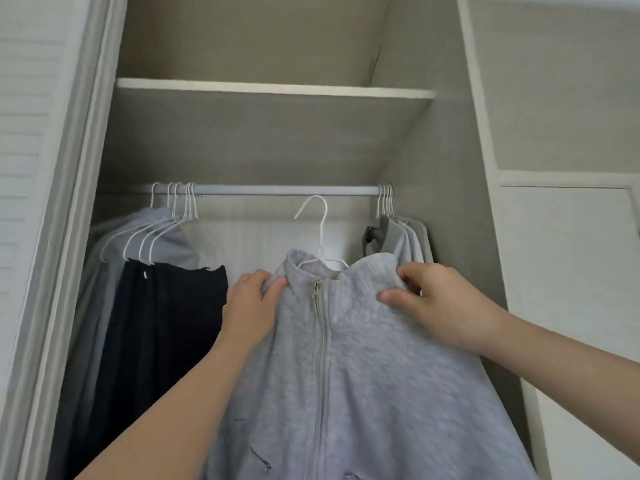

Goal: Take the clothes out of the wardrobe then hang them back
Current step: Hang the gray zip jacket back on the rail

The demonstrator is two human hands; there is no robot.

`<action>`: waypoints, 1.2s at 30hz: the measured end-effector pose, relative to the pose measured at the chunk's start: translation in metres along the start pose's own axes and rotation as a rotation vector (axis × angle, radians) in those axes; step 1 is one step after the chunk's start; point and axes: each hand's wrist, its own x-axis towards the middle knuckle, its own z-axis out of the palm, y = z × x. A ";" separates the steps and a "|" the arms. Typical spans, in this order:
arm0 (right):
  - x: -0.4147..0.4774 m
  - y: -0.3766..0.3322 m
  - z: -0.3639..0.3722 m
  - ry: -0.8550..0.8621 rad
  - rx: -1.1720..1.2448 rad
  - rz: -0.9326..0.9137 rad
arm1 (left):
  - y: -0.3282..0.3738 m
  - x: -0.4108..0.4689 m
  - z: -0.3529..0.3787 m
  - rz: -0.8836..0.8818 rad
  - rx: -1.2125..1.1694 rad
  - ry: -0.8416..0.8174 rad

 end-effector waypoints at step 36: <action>0.317 -0.027 0.158 0.324 -0.360 0.180 | -0.126 0.293 0.115 -0.257 -0.793 -0.083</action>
